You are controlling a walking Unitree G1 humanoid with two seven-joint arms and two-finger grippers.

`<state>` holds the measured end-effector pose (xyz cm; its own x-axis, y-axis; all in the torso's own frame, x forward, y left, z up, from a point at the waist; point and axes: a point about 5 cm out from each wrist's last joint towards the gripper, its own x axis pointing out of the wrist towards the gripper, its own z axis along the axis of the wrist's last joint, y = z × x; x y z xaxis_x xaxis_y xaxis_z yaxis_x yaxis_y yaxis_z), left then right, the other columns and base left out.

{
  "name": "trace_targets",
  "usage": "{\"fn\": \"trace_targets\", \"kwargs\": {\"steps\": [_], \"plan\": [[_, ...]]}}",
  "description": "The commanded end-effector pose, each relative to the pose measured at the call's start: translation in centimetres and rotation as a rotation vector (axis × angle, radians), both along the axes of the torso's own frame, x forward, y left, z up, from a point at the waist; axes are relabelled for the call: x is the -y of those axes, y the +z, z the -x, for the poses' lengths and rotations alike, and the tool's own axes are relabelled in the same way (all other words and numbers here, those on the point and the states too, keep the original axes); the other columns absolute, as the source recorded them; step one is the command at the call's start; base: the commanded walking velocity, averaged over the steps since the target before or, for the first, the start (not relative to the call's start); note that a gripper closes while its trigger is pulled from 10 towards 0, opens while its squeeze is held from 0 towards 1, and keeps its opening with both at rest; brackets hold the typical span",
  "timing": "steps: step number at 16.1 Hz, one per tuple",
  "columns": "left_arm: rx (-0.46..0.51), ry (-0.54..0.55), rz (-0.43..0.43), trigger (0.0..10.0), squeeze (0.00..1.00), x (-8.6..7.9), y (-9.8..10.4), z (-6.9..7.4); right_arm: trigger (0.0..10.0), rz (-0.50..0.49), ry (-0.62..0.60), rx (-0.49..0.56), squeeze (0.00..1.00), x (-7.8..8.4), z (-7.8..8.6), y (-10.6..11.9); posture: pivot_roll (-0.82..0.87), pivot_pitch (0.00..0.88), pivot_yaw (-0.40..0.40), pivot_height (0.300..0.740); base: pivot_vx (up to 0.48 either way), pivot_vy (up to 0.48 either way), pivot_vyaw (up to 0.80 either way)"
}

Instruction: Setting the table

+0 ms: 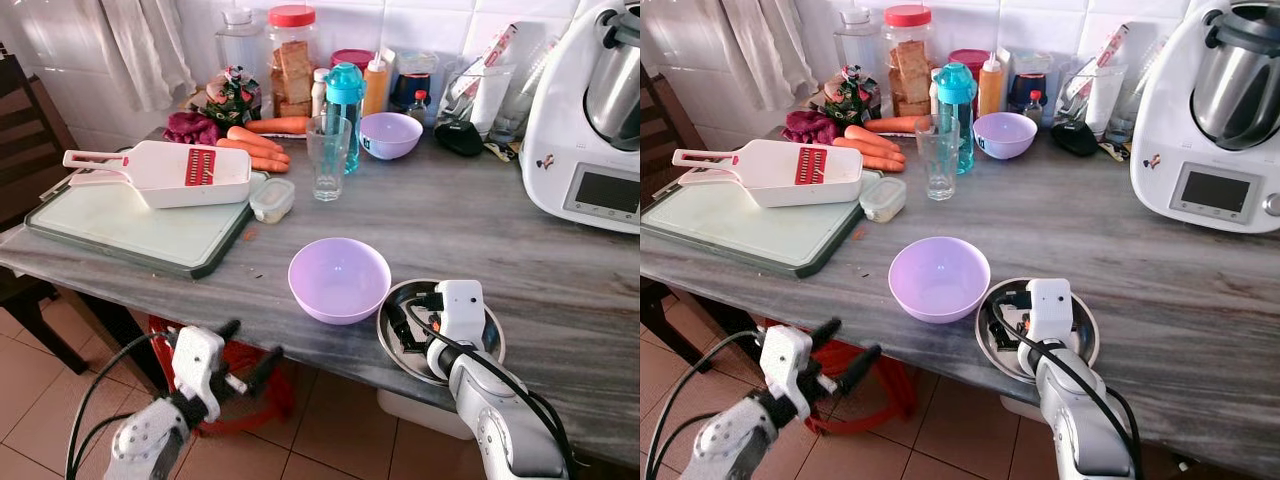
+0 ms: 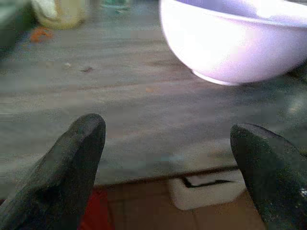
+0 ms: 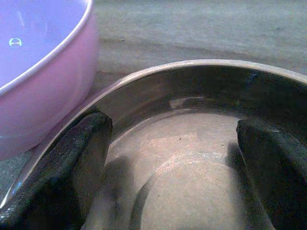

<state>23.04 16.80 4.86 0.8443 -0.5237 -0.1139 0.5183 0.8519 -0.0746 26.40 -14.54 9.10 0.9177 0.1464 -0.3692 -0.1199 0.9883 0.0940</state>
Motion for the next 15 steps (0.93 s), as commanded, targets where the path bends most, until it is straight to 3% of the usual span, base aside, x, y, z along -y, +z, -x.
{"fn": "trace_targets", "kwargs": {"steps": [1,5,8,9,10,11,12,14,15], "plan": [[0.021,0.030,-0.015,10.0,0.00,-0.4,0.5,-0.5,10.0,0.009,-0.025,0.039,0.82,0.6,0.2,0.8,0.11,0.006,0.022,0.740,0.000,0.000,0.00],[0.077,0.098,0.001,10.0,0.00,-0.3,1.7,-1.5,10.0,0.054,-0.032,0.163,0.83,0.9,0.9,2.6,0.10,0.000,0.024,0.740,0.000,0.000,0.00],[0.142,0.236,-0.034,10.0,0.00,-0.9,2.7,-2.5,10.0,0.093,-0.038,0.284,0.84,0.6,1.5,3.5,0.09,0.000,0.025,0.740,0.000,0.000,0.00],[0.156,0.274,-0.051,10.0,0.00,-1.2,2.9,-2.7,10.0,0.101,-0.041,0.305,0.82,0.7,1.7,3.6,0.09,0.000,0.025,0.740,0.000,0.000,0.00],[0.165,0.325,-0.074,10.0,0.00,-1.6,3.1,-2.9,10.0,0.094,-0.046,0.350,0.73,0.7,2.0,4.0,0.10,0.000,0.024,0.740,0.000,0.000,0.00],[0.167,0.349,-0.085,10.0,0.00,-1.7,3.1,-3.0,10.0,0.098,-0.048,0.369,0.73,0.7,2.2,4.1,0.10,0.000,0.022,0.740,0.000,0.000,0.00],[0.159,0.420,-0.121,10.0,0.00,-2.2,3.0,-3.1,10.0,0.139,-0.052,0.423,0.00,1.0,2.7,4.4,0.10,0.000,0.020,0.740,0.000,0.000,0.00],[0.131,0.512,-0.162,10.0,0.00,-2.8,2.7,-3.2,10.0,0.171,-0.075,0.443,0.00,1.4,3.4,4.1,0.10,0.000,0.019,0.740,0.000,0.000,0.00],[0.133,0.508,-0.159,10.0,0.00,-2.7,2.7,-3.2,10.0,0.164,-0.078,0.439,0.00,1.5,3.5,3.9,0.10,0.000,0.021,0.740,0.000,0.000,0.00]]}}
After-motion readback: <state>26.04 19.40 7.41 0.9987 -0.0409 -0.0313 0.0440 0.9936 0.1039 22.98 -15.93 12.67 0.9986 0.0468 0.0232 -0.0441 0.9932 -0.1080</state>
